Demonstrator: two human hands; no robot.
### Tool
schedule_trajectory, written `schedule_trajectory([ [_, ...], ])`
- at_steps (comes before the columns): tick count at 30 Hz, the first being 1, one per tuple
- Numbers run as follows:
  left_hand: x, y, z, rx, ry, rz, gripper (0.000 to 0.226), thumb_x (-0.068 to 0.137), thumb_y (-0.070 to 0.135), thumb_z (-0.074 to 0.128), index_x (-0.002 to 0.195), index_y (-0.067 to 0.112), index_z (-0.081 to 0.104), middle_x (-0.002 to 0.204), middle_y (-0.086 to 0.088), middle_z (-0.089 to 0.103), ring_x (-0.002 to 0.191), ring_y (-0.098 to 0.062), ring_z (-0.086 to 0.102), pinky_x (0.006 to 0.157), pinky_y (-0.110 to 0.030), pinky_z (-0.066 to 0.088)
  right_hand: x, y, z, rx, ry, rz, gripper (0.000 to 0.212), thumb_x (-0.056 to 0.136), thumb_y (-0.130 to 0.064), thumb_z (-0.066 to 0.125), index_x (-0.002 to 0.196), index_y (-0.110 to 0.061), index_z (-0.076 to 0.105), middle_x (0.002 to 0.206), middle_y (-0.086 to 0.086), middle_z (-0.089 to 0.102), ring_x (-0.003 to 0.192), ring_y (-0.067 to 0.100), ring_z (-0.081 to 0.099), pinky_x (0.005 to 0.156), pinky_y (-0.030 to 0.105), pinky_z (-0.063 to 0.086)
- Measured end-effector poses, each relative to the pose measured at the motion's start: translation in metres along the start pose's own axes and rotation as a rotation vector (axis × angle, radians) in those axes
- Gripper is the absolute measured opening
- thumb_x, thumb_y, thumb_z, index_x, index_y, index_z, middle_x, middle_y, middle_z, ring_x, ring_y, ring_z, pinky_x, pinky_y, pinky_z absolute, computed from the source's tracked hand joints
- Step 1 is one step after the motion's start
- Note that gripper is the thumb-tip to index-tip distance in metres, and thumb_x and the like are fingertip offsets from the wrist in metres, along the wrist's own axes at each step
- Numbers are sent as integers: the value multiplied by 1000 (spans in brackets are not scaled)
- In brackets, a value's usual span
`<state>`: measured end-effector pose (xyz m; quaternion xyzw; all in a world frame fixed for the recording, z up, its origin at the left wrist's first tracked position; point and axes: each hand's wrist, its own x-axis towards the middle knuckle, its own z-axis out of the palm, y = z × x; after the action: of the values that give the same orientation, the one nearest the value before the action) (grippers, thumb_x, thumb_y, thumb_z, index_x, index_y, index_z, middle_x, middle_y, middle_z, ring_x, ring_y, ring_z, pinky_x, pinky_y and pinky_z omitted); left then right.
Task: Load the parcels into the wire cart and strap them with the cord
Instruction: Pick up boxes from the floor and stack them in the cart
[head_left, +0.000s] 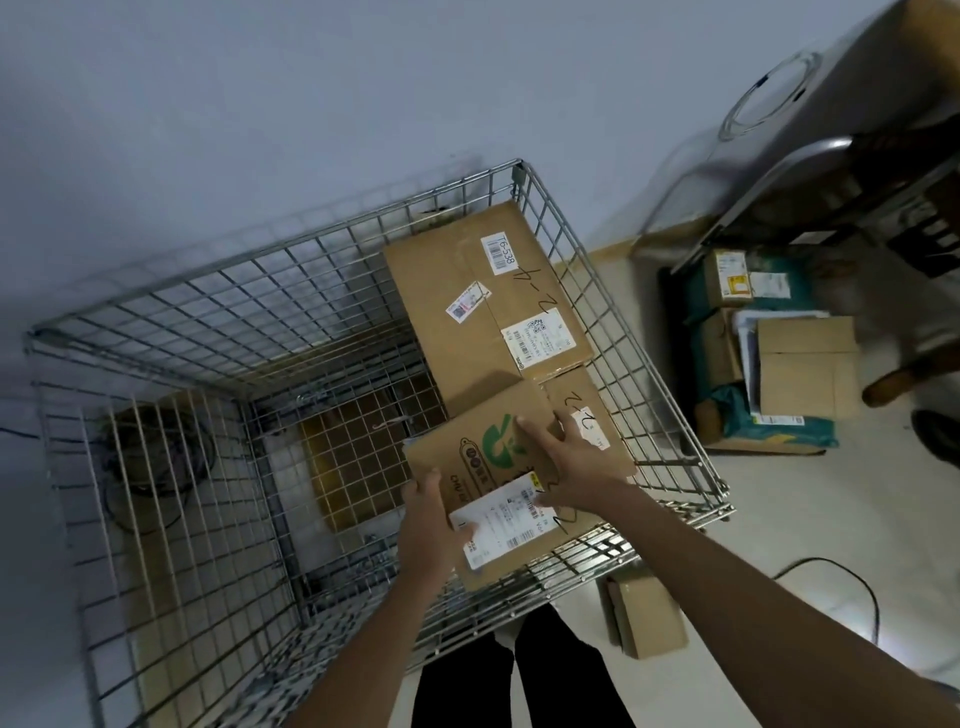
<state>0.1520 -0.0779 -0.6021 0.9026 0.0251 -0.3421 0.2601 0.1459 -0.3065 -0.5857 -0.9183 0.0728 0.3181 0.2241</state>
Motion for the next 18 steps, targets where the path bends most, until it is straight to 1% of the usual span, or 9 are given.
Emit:
schedule_trajectory([
  [3,-2,-7,-5,24,50,22,88,73,38,81,144,24,31,144,-5,29,120,-22,53,88,-38,54,-1,-3,1,28,-6,23,117,71,-33,83,150,-46,-3,158,6,-13,121,29,49,94,34,52],
  [6,-1,-18,-12,76,62,39,89,73,40,80,145,25,31,148,-4,27,122,-22,52,87,-36,52,-6,-6,13,91,-7,6,122,65,-38,85,149,-49,-3,156,-2,-13,124,29,46,97,36,51],
  [8,3,-25,-15,67,57,33,90,72,39,81,145,24,31,149,-5,27,123,-22,51,88,-37,51,-2,-9,21,126,9,-3,122,63,-38,86,148,-51,-1,155,-6,-12,123,28,46,93,37,53],
  [10,6,-29,-18,55,71,35,89,72,39,81,144,23,32,147,-5,29,121,-22,53,88,-38,52,2,-12,23,157,23,-1,119,65,-35,85,148,-49,2,157,-3,-10,120,28,49,87,36,56],
  [13,3,-33,-14,28,81,38,88,71,38,82,144,22,34,142,-4,33,120,-21,52,88,-37,53,3,-11,27,161,29,-7,116,66,-37,84,147,-52,2,157,-5,-7,122,28,48,86,38,56],
  [15,-4,-35,-13,5,111,29,87,71,37,82,143,21,35,141,-3,36,119,-20,51,85,-34,52,3,-13,26,142,28,-24,115,68,-37,83,147,-51,1,158,-4,-8,125,27,46,87,36,55],
  [17,-11,-40,-15,-13,176,42,84,70,39,83,140,20,40,138,-3,40,117,-19,52,81,-34,53,4,-17,27,165,16,-20,114,69,-34,83,150,-47,3,159,-1,-8,127,27,43,92,35,52],
  [18,-12,-46,-16,-28,200,55,83,69,39,83,139,19,43,136,-3,42,115,-19,53,80,-35,54,5,-17,30,183,13,-26,113,69,-33,83,150,-46,5,158,0,-6,128,27,41,96,37,51],
])
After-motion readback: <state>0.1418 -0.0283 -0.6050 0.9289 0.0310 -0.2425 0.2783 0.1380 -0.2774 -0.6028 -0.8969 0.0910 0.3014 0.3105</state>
